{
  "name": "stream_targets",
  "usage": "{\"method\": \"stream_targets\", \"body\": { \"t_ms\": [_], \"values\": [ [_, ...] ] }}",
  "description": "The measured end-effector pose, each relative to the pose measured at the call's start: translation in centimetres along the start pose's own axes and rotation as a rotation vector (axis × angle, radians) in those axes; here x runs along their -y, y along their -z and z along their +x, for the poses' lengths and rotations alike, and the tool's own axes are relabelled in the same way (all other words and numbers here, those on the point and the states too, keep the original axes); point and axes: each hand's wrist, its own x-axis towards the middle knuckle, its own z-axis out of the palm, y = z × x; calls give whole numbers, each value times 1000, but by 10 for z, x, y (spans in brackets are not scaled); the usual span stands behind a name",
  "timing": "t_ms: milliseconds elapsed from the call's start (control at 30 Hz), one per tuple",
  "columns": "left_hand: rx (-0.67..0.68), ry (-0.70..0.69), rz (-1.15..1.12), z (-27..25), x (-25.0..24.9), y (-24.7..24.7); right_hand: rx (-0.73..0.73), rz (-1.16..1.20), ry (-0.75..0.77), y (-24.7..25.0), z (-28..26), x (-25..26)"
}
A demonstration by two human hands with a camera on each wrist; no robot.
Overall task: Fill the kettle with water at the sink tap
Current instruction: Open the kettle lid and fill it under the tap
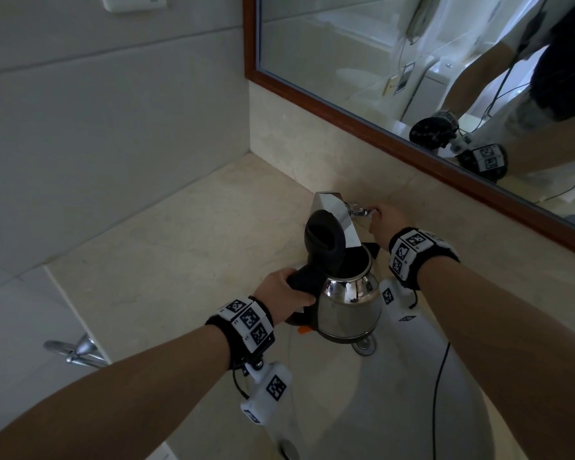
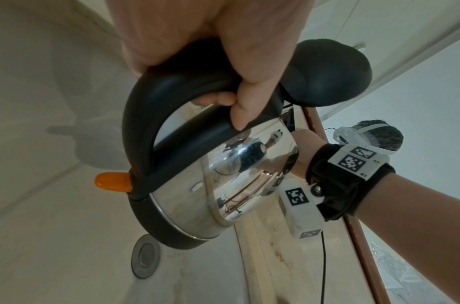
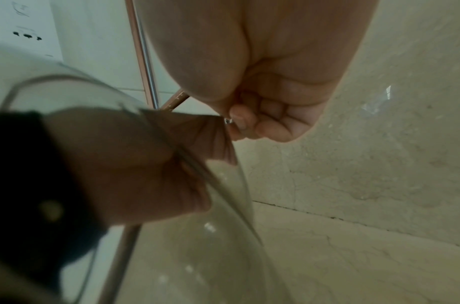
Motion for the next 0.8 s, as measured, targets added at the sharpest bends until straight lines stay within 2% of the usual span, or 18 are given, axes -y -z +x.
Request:
{"method": "stream_targets", "body": {
  "t_ms": [800],
  "values": [
    [-5,12,-12,-5,1,0,9,-22,20,0,1,-2]
  ]
}}
